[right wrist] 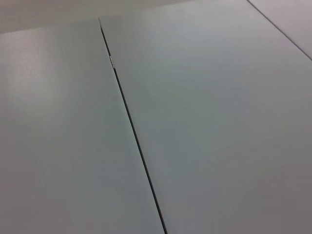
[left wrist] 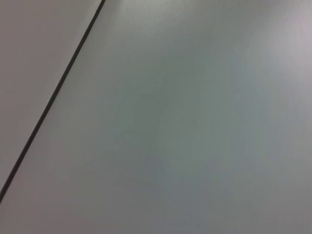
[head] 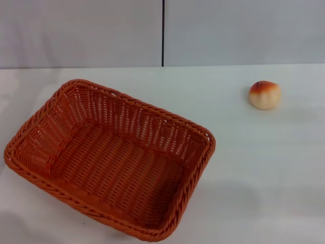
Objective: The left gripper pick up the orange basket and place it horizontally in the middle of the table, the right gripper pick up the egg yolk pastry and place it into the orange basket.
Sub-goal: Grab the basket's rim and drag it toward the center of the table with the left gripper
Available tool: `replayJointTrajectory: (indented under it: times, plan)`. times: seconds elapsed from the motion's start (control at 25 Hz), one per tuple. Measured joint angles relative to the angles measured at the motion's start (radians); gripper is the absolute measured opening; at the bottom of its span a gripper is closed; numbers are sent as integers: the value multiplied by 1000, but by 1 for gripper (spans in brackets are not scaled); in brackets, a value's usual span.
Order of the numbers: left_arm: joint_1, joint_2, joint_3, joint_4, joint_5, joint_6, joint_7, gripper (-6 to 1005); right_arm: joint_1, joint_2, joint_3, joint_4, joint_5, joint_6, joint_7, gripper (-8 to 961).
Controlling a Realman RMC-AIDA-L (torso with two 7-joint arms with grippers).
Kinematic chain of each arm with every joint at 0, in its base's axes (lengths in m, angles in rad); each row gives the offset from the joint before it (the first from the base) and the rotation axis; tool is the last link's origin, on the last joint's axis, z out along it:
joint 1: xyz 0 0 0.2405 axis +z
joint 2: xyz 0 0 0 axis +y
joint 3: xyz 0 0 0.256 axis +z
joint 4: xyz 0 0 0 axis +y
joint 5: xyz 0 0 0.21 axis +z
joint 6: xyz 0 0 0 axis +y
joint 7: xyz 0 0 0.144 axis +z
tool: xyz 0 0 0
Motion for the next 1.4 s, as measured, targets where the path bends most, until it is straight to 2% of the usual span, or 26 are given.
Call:
replayJointTrajectory:
  times: [0.48, 0.64, 0.72, 0.76, 0.84, 0.88, 0.92, 0.96, 1.0, 1.04, 1.08, 1.12, 1.2, 1.28, 1.32, 1.4]
  plan:
    - [-5, 0, 9, 1, 6, 0, -17, 600, 3, -3, 3, 1, 0, -1, 0, 563]
    - [-5, 10, 75, 89, 10, -35, -149, 600, 4, -3, 3, 1, 0, -1, 0, 563]
    - [8, 25, 172, 210, 11, -72, -305, 600, 7, -3, 3, 0, 0, -1, 6, 563]
    - [8, 25, 172, 210, 11, -72, -305, 600, 7, -3, 3, 0, 0, -1, 6, 563]
    - [17, 46, 229, 281, 15, -94, -415, 600, 8, -3, 3, -1, 0, -1, 17, 563]
    - [21, 64, 263, 331, 32, -115, -499, 601, 7, -3, 3, -3, 0, -1, 22, 563]
    - [26, 96, 303, 409, 87, -157, -648, 601, 5, -3, 3, -5, 0, -1, 24, 563]
    - [27, 114, 320, 445, 131, -177, -725, 601, 3, -3, 4, -5, 0, -2, 24, 563]
    - [17, 165, 346, 502, 253, -200, -908, 601, 1, -3, 7, -5, 0, -2, 24, 563]
    - [17, 165, 346, 502, 253, -200, -908, 601, -1, -2, 12, -4, 0, -3, 24, 563]
    - [-7, 218, 371, 532, 379, -199, -1070, 601, -4, -2, 21, -1, 0, -3, 24, 563]
    - [-7, 218, 371, 532, 379, -199, -1070, 601, -4, -2, 21, -1, 0, -3, 24, 563]
    - [-29, 250, 382, 559, 485, -184, -1178, 600, -8, -2, 28, 0, 0, -4, 25, 563]
    - [-56, 268, 385, 644, 660, -133, -1322, 599, -11, -2, 36, 0, 0, -7, 25, 563]
    - [-56, 268, 385, 644, 660, -133, -1322, 600, -11, -2, 36, 0, 0, -7, 25, 563]
    - [-66, 268, 386, 705, 742, -93, -1370, 601, -11, -2, 38, 0, 0, -7, 25, 563]
